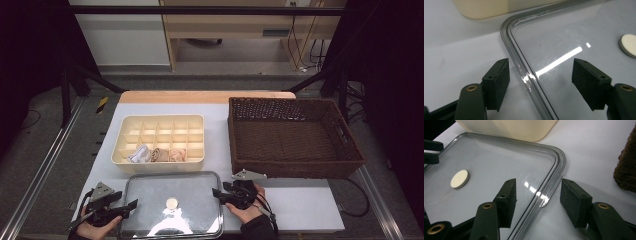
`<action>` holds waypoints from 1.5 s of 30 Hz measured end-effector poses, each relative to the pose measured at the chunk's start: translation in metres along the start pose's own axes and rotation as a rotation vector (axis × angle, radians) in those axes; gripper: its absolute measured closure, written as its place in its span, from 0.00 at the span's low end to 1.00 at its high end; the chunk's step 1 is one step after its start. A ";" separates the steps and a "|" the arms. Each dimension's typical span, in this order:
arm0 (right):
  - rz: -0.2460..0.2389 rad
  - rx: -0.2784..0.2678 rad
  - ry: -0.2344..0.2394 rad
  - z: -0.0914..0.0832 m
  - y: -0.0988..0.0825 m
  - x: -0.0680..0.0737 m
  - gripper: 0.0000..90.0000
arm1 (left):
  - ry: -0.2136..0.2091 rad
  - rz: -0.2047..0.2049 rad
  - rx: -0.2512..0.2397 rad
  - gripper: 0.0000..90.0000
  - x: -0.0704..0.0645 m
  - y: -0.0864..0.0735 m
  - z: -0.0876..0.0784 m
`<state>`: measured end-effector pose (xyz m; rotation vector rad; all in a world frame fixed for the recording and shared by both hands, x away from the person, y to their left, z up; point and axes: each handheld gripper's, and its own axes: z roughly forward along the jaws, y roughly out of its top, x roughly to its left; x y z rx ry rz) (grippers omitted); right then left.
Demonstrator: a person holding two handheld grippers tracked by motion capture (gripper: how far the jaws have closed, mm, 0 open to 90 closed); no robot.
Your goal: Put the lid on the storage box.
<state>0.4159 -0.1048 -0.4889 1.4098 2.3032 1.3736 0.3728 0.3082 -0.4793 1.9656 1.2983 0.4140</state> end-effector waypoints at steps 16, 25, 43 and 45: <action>0.014 -0.006 0.013 0.002 0.000 -0.001 0.53 | -0.030 -0.032 -0.004 0.37 0.001 0.005 0.005; 0.052 0.008 0.010 -0.001 -0.001 0.002 0.56 | -0.019 -0.029 -0.018 0.38 0.000 0.003 0.005; 0.160 -0.077 0.076 -0.013 0.002 -0.002 0.62 | -0.035 -0.048 -0.022 0.38 0.002 0.002 0.004; 0.174 -0.115 0.098 -0.018 0.004 -0.001 0.63 | -0.035 -0.048 -0.024 0.38 0.002 0.002 0.004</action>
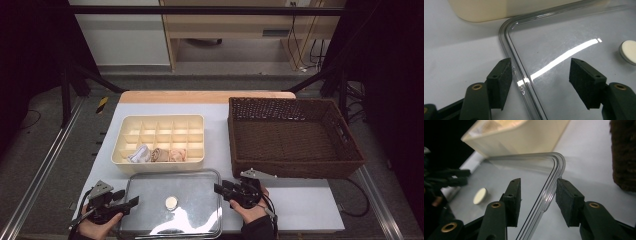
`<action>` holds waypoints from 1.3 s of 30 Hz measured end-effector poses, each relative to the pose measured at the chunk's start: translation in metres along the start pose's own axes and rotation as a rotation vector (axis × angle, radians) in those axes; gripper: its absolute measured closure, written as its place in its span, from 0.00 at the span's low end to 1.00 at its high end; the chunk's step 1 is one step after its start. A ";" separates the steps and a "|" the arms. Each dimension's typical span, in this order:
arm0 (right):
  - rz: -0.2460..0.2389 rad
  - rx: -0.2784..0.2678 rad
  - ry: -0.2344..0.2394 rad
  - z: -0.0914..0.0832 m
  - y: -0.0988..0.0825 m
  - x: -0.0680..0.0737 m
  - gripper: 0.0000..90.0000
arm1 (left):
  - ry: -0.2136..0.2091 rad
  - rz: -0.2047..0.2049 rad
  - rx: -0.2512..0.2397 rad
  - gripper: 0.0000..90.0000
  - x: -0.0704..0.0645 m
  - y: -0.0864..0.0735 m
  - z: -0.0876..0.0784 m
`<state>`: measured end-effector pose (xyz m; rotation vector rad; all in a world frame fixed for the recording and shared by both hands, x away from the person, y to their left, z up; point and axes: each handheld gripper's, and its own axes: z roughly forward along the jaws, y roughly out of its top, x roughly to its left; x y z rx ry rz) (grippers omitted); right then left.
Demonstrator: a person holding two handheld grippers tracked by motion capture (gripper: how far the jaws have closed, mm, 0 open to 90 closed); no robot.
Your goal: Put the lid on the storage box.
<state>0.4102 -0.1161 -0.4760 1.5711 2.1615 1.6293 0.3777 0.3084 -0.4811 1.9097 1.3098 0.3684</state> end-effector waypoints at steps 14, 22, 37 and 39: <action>-0.015 -0.145 0.063 -0.007 0.008 0.011 0.61 | -0.013 -0.010 -0.005 0.37 0.001 0.000 0.000; 0.007 -0.160 0.064 -0.003 0.011 0.010 0.61 | -0.020 -0.013 -0.005 0.36 0.003 0.000 -0.001; -0.033 0.067 0.096 0.011 0.010 0.016 0.68 | -0.028 -0.045 -0.021 0.34 0.005 -0.001 -0.001; -0.042 0.080 0.083 0.007 0.010 0.015 0.69 | -0.026 -0.045 -0.021 0.34 0.005 -0.001 -0.002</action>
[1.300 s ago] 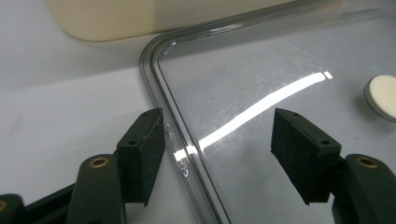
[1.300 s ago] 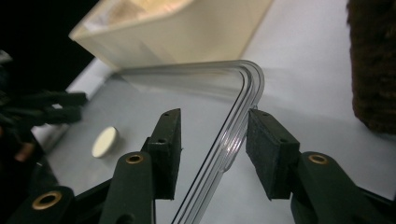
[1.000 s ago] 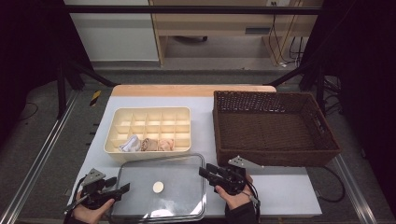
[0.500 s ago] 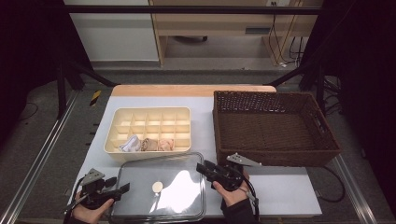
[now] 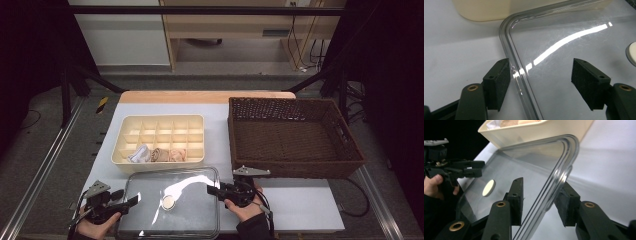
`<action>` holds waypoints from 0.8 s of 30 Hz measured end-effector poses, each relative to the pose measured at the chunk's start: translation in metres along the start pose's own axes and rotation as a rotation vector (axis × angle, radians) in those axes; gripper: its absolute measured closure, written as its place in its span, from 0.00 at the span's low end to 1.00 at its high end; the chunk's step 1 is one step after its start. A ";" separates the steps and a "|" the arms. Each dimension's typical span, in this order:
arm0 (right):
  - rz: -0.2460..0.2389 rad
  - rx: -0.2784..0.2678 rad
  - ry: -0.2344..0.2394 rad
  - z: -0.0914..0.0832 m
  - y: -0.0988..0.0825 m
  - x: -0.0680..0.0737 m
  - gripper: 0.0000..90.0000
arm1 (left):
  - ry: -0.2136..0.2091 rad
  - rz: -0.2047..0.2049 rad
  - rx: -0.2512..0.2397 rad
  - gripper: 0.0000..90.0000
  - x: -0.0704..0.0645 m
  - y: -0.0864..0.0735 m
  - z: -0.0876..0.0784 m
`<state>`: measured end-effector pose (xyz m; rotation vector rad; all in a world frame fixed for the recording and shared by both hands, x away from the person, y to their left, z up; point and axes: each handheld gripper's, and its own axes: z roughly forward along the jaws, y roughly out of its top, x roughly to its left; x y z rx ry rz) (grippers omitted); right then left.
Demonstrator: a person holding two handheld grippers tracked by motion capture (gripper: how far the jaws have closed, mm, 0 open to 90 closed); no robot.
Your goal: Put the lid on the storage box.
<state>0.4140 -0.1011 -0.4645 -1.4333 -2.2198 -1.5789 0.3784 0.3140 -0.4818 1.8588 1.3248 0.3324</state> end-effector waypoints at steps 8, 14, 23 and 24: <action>-0.012 0.023 -0.006 -0.005 -0.003 -0.004 0.73 | -0.023 -0.010 -0.003 0.33 0.002 0.000 -0.001; -0.019 0.021 -0.007 -0.006 -0.003 -0.004 0.73 | -0.033 -0.007 -0.002 0.32 0.002 0.000 -0.001; -0.039 0.021 0.003 -0.008 -0.002 -0.005 0.78 | -0.111 -0.023 -0.033 0.33 0.001 0.000 -0.005; -0.045 0.024 -0.003 -0.008 -0.002 -0.005 0.78 | -0.106 -0.022 -0.034 0.33 0.000 0.001 -0.005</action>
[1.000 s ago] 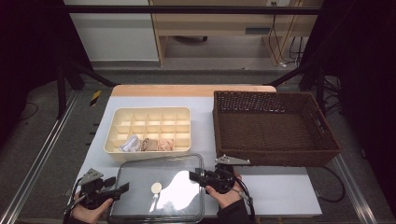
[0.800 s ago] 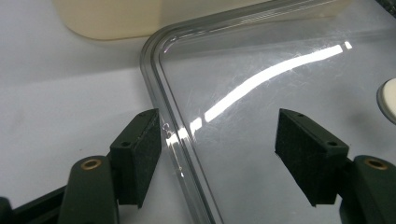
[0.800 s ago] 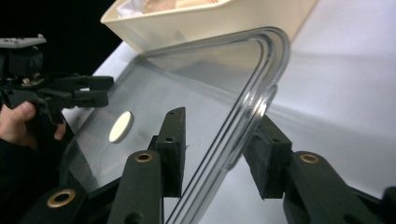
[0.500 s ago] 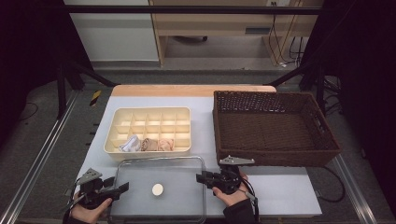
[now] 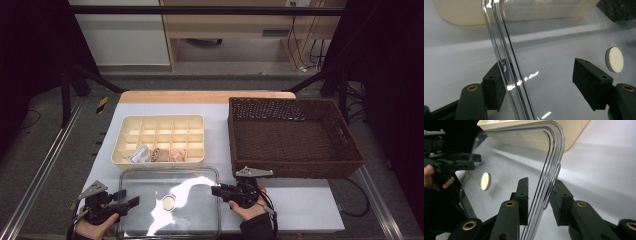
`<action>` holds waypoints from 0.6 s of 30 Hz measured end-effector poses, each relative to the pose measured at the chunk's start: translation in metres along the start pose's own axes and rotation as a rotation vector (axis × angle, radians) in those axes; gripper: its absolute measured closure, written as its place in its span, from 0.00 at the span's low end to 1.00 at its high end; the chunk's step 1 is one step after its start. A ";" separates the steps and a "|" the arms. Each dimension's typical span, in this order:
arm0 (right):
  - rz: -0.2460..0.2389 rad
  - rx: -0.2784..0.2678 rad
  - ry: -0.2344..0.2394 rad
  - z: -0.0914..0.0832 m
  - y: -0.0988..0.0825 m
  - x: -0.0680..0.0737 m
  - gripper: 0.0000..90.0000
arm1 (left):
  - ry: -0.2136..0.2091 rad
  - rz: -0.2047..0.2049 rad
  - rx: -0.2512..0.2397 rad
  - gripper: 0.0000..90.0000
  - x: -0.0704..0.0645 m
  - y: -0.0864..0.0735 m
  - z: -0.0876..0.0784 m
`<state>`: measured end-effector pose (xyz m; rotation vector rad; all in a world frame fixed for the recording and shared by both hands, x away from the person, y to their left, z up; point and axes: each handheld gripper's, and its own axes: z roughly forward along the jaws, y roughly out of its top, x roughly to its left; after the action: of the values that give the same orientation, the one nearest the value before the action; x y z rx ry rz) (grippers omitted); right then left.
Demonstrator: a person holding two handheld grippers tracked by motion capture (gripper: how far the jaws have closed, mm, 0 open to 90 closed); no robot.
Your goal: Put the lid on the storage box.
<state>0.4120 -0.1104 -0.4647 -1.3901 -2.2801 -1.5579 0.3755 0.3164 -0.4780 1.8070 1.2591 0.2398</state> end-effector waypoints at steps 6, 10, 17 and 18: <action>0.018 -0.002 0.005 -0.001 0.000 0.000 0.78 | 0.003 -0.040 -0.016 0.41 -0.001 0.003 -0.007; 0.029 -0.007 -0.001 -0.001 0.000 0.002 0.77 | 0.010 -0.045 -0.020 0.43 -0.002 0.005 -0.011; 0.029 -0.013 -0.015 -0.002 0.002 0.005 0.76 | 0.020 -0.041 -0.031 0.47 -0.006 0.010 -0.018; 0.040 -0.014 -0.015 -0.004 0.003 0.006 0.77 | 0.019 -0.041 -0.038 0.48 -0.007 0.011 -0.020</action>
<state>0.4089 -0.1090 -0.4573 -1.4455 -2.2397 -1.5604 0.3680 0.3207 -0.4562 1.7485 1.2951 0.2577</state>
